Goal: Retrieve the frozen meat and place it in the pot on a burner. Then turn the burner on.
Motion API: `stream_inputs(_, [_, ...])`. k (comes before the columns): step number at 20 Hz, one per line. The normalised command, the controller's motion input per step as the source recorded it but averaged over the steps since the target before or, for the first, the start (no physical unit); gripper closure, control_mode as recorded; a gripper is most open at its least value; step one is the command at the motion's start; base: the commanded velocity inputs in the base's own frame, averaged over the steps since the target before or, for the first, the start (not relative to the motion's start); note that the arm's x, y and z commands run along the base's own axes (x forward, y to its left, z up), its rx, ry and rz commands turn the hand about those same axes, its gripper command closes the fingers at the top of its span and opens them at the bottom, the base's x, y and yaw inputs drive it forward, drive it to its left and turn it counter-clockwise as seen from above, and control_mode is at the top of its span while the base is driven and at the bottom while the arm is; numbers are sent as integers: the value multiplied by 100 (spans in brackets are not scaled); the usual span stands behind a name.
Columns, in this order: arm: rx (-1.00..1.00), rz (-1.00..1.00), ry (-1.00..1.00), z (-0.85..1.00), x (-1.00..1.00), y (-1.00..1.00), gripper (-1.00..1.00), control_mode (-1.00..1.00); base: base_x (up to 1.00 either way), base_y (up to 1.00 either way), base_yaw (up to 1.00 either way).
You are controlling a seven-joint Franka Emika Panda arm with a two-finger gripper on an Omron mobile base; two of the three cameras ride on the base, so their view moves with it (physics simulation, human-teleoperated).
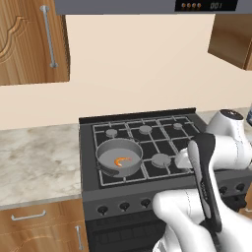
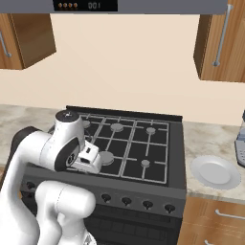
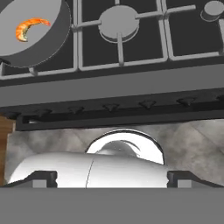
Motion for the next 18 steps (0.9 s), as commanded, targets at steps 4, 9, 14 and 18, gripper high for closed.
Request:
stream_inputs(4, [-7,0,-1,4,-38,5,-100,-100,0,0,0])
stream_inputs(9, [-13,0,0,0,-12,28,-100,-100,0,0,0])
stream_inputs(14, [-1,0,-8,-1,0,4,-100,-100,0,0,0])
stream_inputs(18, [4,-4,-14,-12,0,0,-100,-100,0,0,0])
